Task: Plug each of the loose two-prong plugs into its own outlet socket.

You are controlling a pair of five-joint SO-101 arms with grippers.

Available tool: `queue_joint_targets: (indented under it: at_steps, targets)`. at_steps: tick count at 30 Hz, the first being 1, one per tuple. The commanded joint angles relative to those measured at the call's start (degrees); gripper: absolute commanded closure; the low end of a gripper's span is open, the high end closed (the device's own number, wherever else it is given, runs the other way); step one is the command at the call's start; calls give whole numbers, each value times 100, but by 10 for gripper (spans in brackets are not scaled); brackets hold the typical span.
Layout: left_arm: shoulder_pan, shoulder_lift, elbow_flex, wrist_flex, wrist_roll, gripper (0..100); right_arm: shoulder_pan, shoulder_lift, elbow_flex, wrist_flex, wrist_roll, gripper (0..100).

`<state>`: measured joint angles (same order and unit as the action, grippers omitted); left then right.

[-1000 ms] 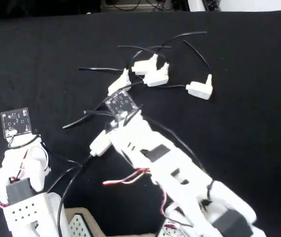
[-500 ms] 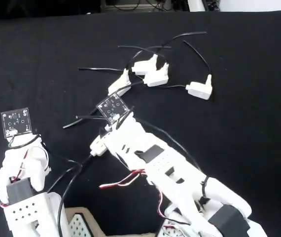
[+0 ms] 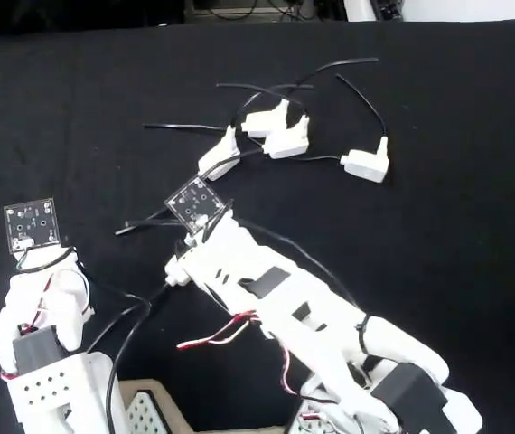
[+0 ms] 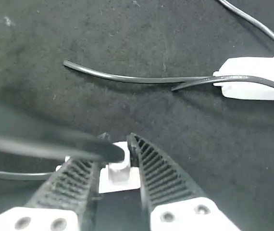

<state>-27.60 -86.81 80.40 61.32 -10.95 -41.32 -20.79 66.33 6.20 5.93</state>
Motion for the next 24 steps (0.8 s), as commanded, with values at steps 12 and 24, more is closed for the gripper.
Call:
queue_joint_targets:
  at_steps: [12, 24]
  targets:
    - [4, -18, -31, 35, -35, 963, 211, 13, -66, -35, 607, 986]
    - [4, -18, -31, 35, -35, 963, 70, 13, -154, 466, 527, 986]
